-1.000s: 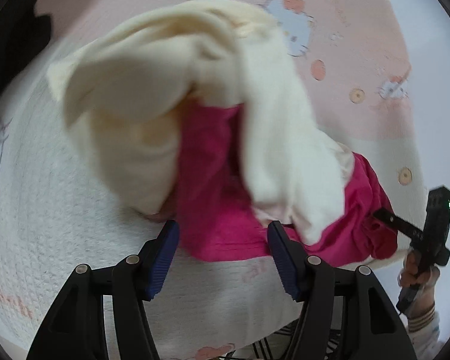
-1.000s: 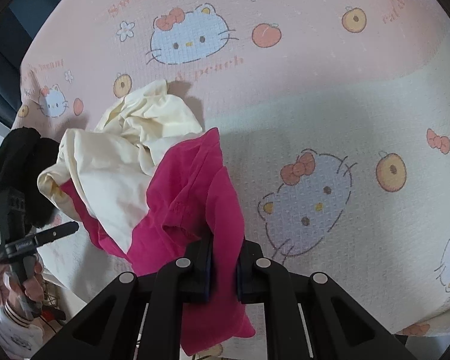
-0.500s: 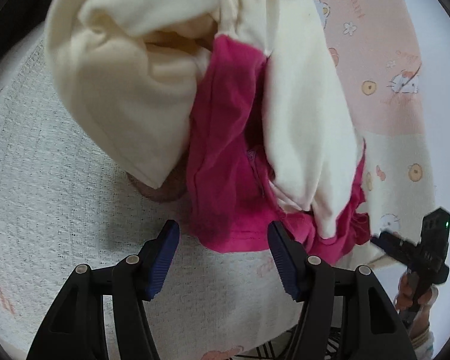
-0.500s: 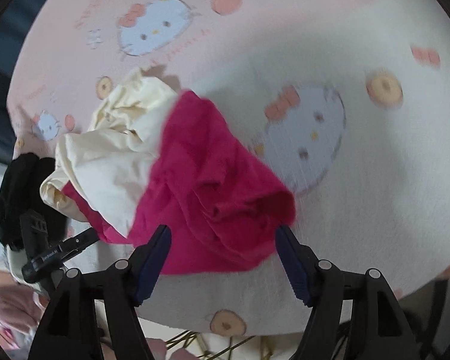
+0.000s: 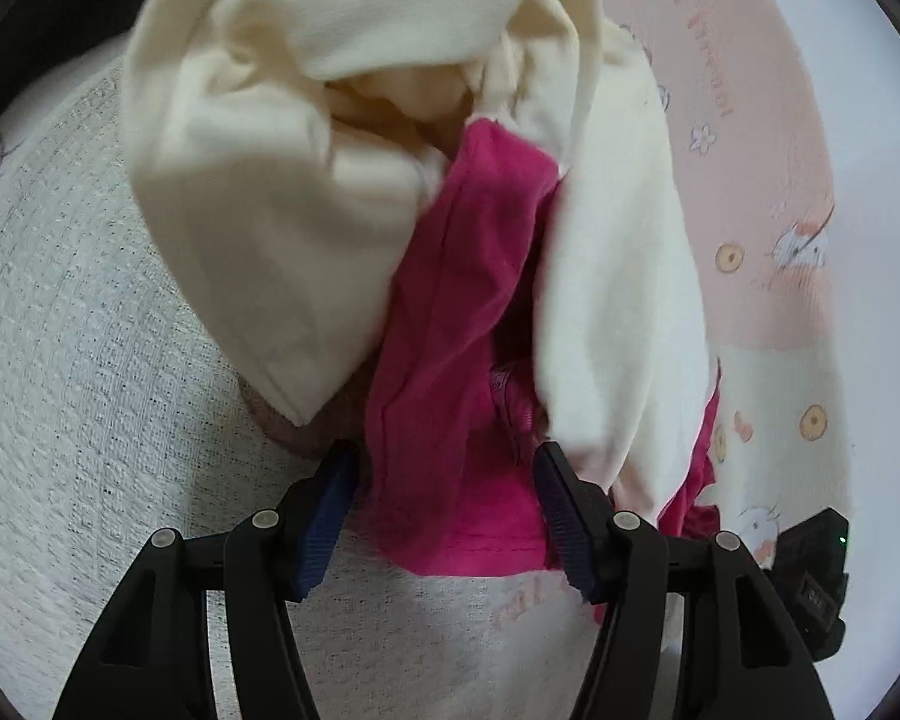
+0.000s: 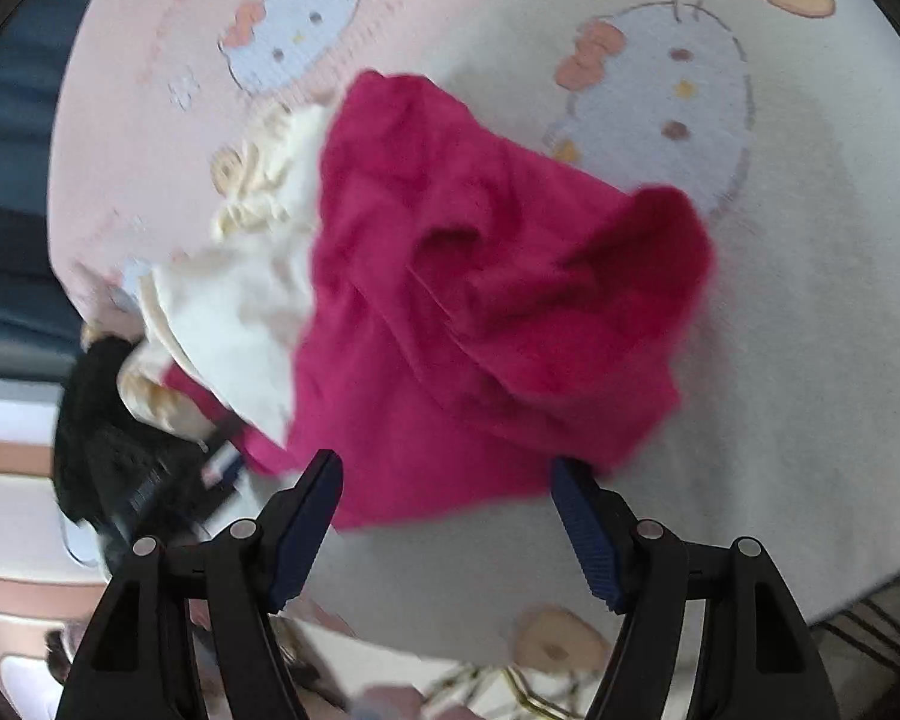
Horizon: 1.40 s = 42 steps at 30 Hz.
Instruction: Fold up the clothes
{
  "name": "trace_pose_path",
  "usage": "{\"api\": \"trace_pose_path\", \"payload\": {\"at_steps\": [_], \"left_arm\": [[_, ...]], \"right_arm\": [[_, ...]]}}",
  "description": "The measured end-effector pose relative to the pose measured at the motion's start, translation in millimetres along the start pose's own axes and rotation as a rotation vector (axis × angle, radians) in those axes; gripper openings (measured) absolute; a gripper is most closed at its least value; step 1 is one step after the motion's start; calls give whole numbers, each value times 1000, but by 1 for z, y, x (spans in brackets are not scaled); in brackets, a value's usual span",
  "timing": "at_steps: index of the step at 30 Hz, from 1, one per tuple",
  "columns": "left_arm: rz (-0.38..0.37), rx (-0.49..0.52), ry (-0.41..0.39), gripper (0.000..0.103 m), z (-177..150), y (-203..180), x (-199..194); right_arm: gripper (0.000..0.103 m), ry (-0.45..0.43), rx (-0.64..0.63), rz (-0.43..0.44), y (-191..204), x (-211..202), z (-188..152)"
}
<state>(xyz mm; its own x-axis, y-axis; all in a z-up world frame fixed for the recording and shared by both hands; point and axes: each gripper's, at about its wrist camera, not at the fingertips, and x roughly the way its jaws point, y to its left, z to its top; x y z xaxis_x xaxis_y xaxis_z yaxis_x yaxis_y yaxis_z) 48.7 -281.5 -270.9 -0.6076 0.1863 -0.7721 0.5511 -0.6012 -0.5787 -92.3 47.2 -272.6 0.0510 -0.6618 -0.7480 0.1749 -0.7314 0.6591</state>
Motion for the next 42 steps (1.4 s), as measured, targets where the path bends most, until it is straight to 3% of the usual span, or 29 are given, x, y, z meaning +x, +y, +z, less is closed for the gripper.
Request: {"api": "trace_pose_path", "payload": {"at_steps": [3,5,10,15,19,22,25,29,30,31,32,34,37,39,42], "left_arm": [[20,12,-4,47,1,1,-2],[42,26,7,23,3,1,-2],[28,-5,10,12,10,2,-6],[18,17,7,10,22,-7,-17],[6,48,7,10,29,-16,-25],[-3,57,12,10,33,-20,-31],[-10,43,13,10,37,-21,-35],[-14,13,15,10,42,-16,-43],[-6,14,11,10,42,-16,-45],[1,16,8,10,43,-16,-47],[9,18,4,10,44,-15,-50],[21,40,-9,10,43,-18,-59],[39,80,-15,10,31,-28,-70],[48,123,-11,10,7,-28,-79],[66,189,-26,10,5,-38,-90]], "right_arm": [[71,-38,38,39,-1,9,3],[71,-64,70,56,-2,12,2],[71,-35,59,33,6,12,3],[71,-6,121,93,8,7,-15],[71,4,272,167,-5,19,-34],[71,-18,375,229,-15,28,-38],[71,-42,393,246,-13,31,-32],[70,-105,288,181,4,34,-18],[60,-115,254,146,9,35,-15],[40,-121,215,97,15,35,-12],[30,-125,166,43,22,36,-9],[19,-134,44,-57,37,38,-4],[11,-180,-53,-129,51,30,-4],[10,-217,-84,-165,57,20,-4],[9,-290,-150,-239,67,0,-2]]}}
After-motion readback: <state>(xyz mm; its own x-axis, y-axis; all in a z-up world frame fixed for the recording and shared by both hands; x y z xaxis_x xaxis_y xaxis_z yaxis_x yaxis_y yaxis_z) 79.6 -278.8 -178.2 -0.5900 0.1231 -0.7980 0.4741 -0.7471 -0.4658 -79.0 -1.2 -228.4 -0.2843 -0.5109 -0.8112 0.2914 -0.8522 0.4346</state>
